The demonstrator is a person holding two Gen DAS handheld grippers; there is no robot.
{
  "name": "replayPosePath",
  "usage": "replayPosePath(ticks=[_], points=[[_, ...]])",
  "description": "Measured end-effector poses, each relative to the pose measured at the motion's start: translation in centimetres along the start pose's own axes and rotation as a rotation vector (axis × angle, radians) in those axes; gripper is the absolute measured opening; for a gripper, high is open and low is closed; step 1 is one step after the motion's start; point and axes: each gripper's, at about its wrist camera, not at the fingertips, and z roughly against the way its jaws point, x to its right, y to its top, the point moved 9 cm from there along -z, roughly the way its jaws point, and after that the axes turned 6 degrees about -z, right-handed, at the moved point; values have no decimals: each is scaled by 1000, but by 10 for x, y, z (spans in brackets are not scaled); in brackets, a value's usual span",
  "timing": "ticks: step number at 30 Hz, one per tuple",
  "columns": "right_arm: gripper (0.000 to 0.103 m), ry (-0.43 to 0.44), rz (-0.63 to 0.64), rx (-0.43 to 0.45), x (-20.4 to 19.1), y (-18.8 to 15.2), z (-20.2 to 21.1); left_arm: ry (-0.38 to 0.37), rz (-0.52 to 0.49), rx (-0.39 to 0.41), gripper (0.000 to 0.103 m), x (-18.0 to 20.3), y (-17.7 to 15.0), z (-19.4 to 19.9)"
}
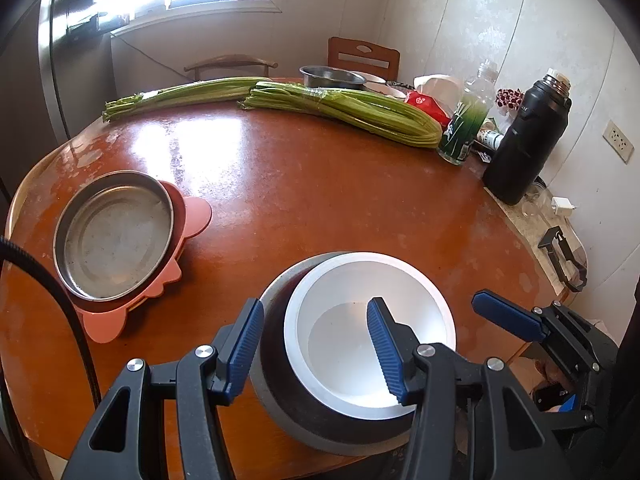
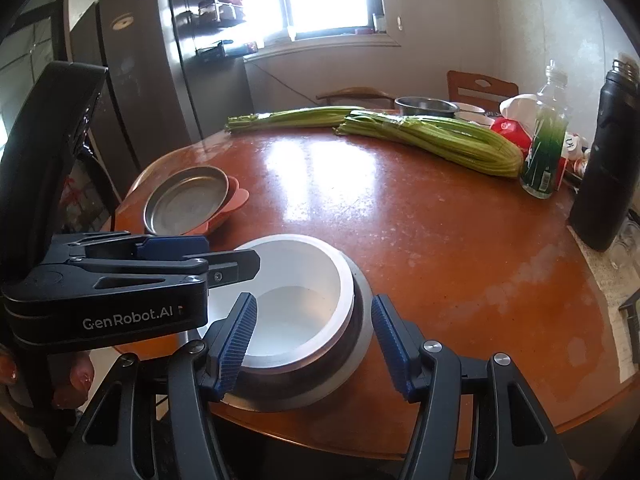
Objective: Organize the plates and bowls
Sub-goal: 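Lower the paper cup into the white paper bowl and open the left tool, then grasp the steel bowl rim with the left tool and lift the stack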
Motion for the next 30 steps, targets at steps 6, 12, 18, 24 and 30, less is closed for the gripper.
replayPosePath(ticks=[6, 12, 18, 24, 30], points=[[62, -9, -23, 20, 5, 10, 3, 39, -14, 29, 54, -7, 2, 9], [62, -6, -83, -15, 15, 4, -7, 30, 14, 27, 61, -19, -5, 7], [62, 12, -133, -82, 20, -9, -23, -69, 94, -20, 63, -28, -19, -9], [62, 10, -132, -114, 20, -15, -33, -88, 94, -33, 64, -23, -22, -18], [62, 27, -143, -133, 21, -19, -38, -85, 121, -71, 65, -24, -32, -29]])
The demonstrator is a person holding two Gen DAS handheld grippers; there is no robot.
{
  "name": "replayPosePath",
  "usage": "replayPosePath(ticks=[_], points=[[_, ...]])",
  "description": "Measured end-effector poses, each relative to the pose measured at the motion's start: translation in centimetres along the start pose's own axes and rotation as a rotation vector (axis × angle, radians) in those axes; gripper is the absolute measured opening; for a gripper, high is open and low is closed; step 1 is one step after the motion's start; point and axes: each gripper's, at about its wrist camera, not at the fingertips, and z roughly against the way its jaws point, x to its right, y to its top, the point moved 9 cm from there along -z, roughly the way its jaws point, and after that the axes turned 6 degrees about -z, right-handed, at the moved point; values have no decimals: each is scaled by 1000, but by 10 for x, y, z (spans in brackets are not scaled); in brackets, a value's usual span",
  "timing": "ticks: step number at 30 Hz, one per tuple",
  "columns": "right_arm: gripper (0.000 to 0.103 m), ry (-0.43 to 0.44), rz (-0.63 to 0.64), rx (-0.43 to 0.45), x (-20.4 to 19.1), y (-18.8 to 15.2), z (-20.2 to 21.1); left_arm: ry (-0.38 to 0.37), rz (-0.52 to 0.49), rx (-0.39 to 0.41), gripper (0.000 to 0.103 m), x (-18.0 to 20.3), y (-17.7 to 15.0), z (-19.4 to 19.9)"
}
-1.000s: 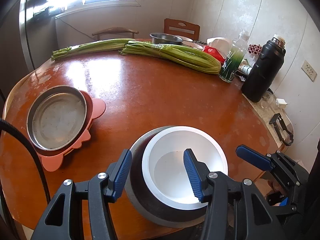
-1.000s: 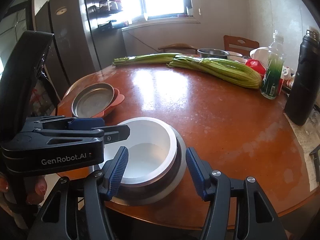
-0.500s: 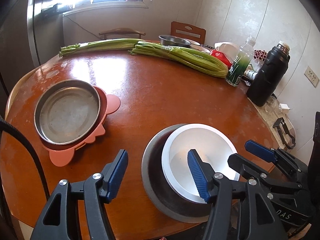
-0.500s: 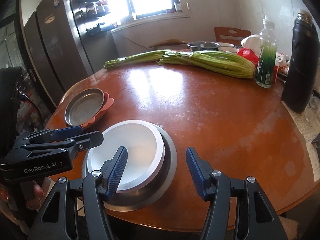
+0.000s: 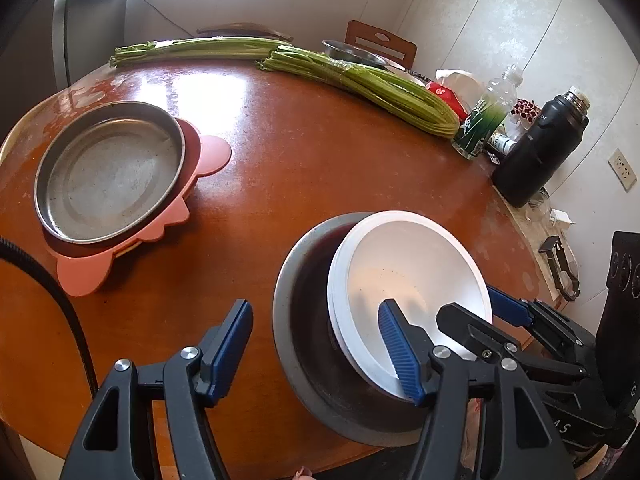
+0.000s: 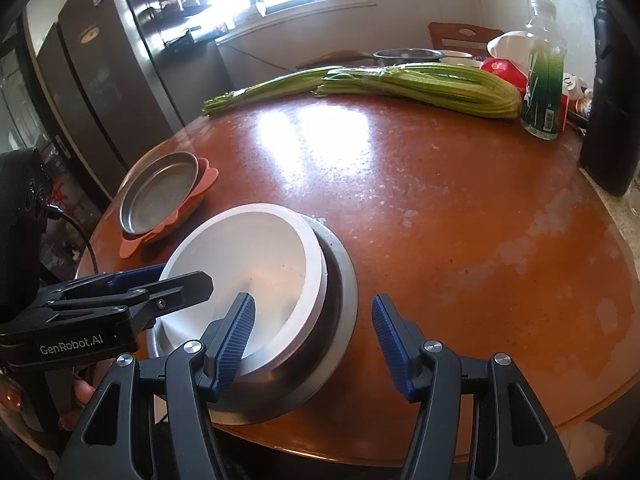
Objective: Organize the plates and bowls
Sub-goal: 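Grasp the steel bowl rim with the left tool and lift the stack, then carry the steel bowl stack with the left tool toward the steel tray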
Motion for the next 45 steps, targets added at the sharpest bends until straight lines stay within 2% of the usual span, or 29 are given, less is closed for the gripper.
replayPosePath(ticks=[7, 14, 17, 30, 45], points=[[62, 36, 5, -38, -7, -8, -7, -20, 22, -12, 65, 0, -1, -9], [64, 51, 22, -43, -13, -11, -11, -102, 23, -20, 64, 9, -3, -16], [63, 46, 28, -45, -14, -10, -13, -73, 0, -8, 64, 11, 1, -17], [64, 74, 41, -41, -26, -5, -14, -41, -18, 38, 64, 3, 4, -3], [64, 137, 141, -1, -92, 15, -9, 6, 27, 140, 64, -42, 12, 51]])
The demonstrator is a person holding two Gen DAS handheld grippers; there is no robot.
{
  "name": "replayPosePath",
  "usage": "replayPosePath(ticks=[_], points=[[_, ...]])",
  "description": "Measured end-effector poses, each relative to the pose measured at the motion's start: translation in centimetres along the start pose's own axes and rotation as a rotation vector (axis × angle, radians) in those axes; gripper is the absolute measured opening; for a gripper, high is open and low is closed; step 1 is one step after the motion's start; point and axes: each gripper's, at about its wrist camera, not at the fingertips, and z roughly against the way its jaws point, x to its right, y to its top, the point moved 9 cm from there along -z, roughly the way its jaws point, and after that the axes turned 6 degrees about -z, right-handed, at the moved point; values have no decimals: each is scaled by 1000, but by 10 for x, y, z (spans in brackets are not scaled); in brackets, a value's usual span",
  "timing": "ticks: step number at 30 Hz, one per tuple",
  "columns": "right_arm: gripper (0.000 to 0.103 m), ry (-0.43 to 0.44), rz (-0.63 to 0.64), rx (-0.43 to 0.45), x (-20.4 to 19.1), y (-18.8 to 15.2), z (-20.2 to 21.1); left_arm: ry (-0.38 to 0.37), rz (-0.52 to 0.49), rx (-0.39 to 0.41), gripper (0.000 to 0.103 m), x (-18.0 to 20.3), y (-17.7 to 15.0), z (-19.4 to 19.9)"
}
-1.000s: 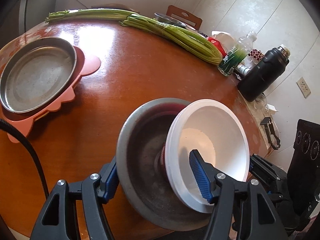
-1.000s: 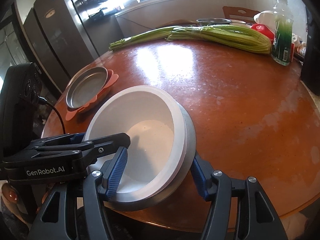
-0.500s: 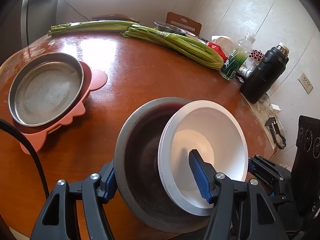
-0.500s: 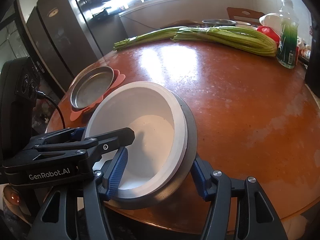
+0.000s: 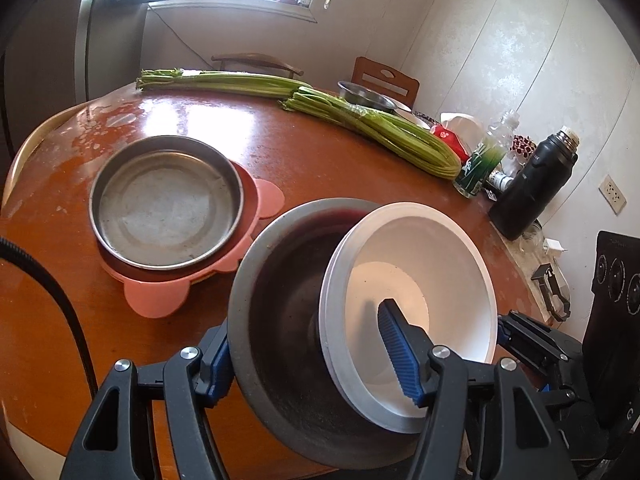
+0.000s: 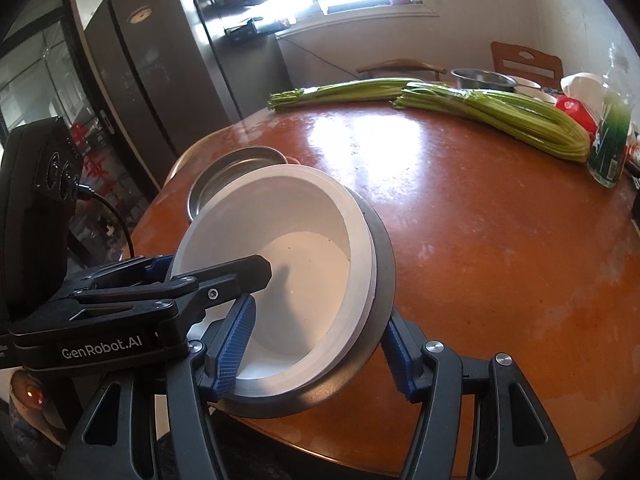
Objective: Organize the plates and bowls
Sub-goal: 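Carry the steel bowl stack with the left tool toward the steel tray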
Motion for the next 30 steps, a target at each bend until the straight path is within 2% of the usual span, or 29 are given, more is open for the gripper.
replayPosePath(ticks=[9, 14, 19, 24, 30], points=[[64, 56, 68, 53, -46, 39, -10, 74, -5, 72, 65, -40, 34, 36], [64, 112, 91, 66, -72, 62, -20, 123, -11, 91, 65, -63, 53, 48], [64, 127, 129, 83, -94, 90, -34, 175, -3, 114, 65, -87, 77, 57], [64, 130, 141, 79, -102, 107, -52, 200, 10, 117, 65, -106, 94, 54], [64, 126, 132, 45, -95, 106, -77, 215, 15, 88, 65, -120, 94, 31]])
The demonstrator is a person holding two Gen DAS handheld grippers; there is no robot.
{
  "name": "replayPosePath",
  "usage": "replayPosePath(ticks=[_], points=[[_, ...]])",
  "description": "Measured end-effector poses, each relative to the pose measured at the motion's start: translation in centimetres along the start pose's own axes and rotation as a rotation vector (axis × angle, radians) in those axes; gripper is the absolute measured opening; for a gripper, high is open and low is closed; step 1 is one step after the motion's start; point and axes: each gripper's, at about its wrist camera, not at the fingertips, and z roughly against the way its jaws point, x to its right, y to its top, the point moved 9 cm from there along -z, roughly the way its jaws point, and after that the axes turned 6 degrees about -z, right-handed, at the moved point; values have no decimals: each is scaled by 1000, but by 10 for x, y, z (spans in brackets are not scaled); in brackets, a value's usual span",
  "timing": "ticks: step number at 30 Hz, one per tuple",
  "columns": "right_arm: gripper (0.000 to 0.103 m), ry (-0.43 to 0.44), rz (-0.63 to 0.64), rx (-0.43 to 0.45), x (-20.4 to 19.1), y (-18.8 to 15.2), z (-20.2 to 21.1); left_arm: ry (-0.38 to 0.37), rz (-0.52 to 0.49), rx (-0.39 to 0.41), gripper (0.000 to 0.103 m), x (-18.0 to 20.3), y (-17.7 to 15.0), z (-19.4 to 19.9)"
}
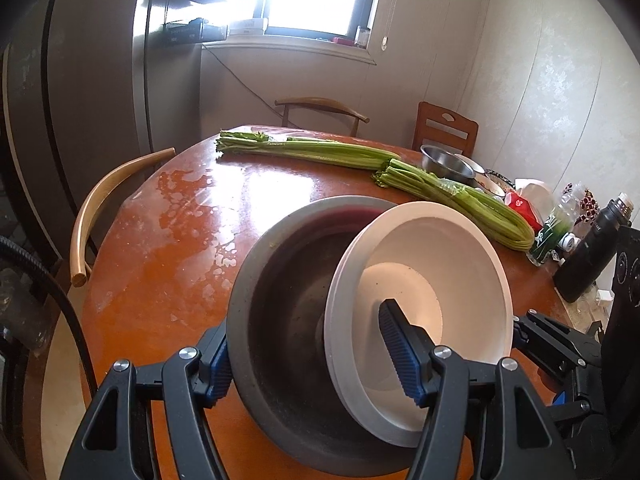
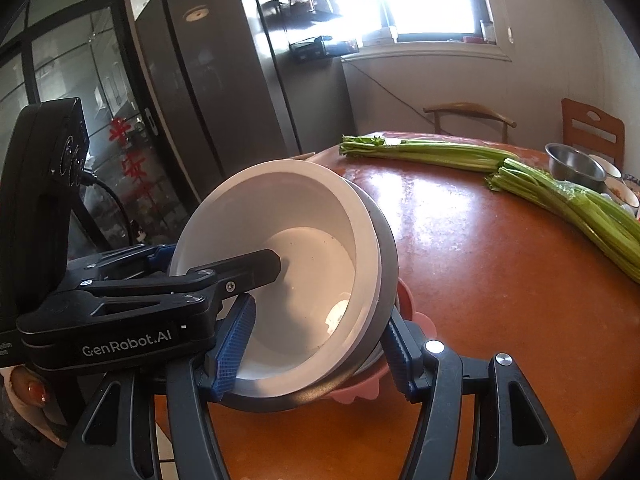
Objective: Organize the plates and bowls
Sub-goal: 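Carry the steel bowl stack with the left tool toward the steel tray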
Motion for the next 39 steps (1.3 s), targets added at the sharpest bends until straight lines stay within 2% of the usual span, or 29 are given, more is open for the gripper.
replayPosePath(ticks=[7, 12, 26, 39], points=[[64, -22, -7, -50, 12, -13, -26, -20, 25, -46, 65, -6, -16, -29], [64, -18, -14, -69, 17, -22, -35, -7, 28, -68, 65, -9, -22, -41], [64, -53, 19, -82, 13, -30, -43, 20, 29, -75, 65, -14, -29, -51], [64, -124, 43, -72, 18, -32, -48, 45, 2, -72, 65, -16, -31, -57]])
